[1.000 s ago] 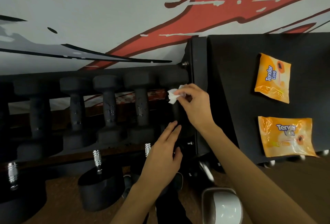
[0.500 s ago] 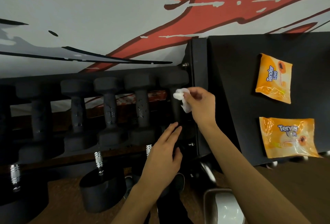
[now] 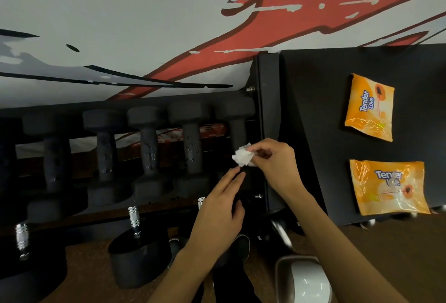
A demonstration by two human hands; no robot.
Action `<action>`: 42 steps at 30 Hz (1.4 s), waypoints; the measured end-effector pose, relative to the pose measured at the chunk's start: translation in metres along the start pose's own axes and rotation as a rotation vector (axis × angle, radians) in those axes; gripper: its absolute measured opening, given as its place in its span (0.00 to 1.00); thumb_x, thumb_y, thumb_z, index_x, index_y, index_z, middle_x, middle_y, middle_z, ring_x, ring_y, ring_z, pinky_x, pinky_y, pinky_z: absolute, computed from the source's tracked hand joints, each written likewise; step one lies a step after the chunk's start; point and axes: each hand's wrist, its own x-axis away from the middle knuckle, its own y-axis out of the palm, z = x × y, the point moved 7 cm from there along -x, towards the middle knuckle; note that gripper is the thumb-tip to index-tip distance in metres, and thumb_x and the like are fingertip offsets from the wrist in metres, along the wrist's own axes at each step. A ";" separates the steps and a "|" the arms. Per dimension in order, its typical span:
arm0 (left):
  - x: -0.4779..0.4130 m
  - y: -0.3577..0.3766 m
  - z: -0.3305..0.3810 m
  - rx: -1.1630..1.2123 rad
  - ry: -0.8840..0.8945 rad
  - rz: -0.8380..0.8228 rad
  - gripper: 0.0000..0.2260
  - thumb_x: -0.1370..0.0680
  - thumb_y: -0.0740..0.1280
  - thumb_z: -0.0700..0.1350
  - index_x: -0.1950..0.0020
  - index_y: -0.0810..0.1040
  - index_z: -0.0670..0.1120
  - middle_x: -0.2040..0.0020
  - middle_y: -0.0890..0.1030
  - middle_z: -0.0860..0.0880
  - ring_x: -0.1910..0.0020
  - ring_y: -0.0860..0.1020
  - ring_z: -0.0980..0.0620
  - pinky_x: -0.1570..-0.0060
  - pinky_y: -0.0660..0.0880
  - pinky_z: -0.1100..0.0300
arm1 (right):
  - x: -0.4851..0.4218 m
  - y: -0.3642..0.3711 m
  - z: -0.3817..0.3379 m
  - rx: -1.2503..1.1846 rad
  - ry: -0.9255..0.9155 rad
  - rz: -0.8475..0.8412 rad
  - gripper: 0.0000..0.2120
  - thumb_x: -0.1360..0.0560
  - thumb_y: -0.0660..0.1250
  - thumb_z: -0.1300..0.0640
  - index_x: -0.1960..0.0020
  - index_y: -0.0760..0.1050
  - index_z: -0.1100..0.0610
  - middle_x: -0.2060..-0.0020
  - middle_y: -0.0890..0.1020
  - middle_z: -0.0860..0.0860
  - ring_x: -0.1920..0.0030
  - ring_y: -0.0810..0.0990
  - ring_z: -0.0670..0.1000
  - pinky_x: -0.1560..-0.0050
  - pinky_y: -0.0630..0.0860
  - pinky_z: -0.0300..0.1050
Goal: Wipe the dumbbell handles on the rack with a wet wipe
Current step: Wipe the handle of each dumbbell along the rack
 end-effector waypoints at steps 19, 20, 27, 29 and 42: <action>-0.001 -0.002 0.001 -0.014 0.016 -0.005 0.27 0.21 0.63 0.39 0.24 0.62 0.52 0.23 0.58 0.59 0.35 0.59 0.72 0.42 0.53 0.86 | 0.006 0.007 -0.005 0.016 -0.108 -0.025 0.09 0.29 0.72 0.71 0.56 0.84 0.59 0.59 0.82 0.50 0.58 0.81 0.42 0.57 0.76 0.31; -0.001 -0.001 0.001 -0.012 0.020 -0.005 0.26 0.21 0.63 0.39 0.24 0.62 0.52 0.23 0.58 0.59 0.32 0.59 0.70 0.41 0.52 0.85 | 0.000 0.006 -0.005 0.007 -0.086 -0.003 0.09 0.29 0.71 0.71 0.55 0.84 0.58 0.58 0.82 0.49 0.58 0.81 0.43 0.57 0.77 0.32; -0.001 0.001 -0.002 -0.015 0.022 -0.009 0.26 0.21 0.63 0.39 0.24 0.62 0.52 0.23 0.56 0.62 0.27 0.58 0.65 0.34 0.53 0.80 | -0.053 0.001 -0.009 -0.105 0.041 0.191 0.06 0.27 0.69 0.66 0.56 0.81 0.57 0.63 0.84 0.50 0.61 0.83 0.46 0.59 0.78 0.37; -0.001 0.001 -0.003 -0.014 0.020 -0.012 0.26 0.21 0.63 0.39 0.24 0.62 0.52 0.23 0.57 0.61 0.27 0.58 0.65 0.34 0.53 0.79 | -0.051 0.003 -0.006 -0.071 0.047 0.187 0.07 0.27 0.68 0.67 0.57 0.80 0.57 0.64 0.84 0.51 0.62 0.83 0.47 0.60 0.79 0.40; 0.001 0.002 -0.002 -0.003 0.018 -0.003 0.26 0.21 0.63 0.39 0.24 0.63 0.51 0.23 0.57 0.61 0.27 0.59 0.65 0.35 0.53 0.79 | -0.012 -0.003 -0.019 0.045 -0.105 0.136 0.12 0.31 0.68 0.73 0.58 0.81 0.57 0.58 0.82 0.51 0.57 0.82 0.47 0.54 0.80 0.44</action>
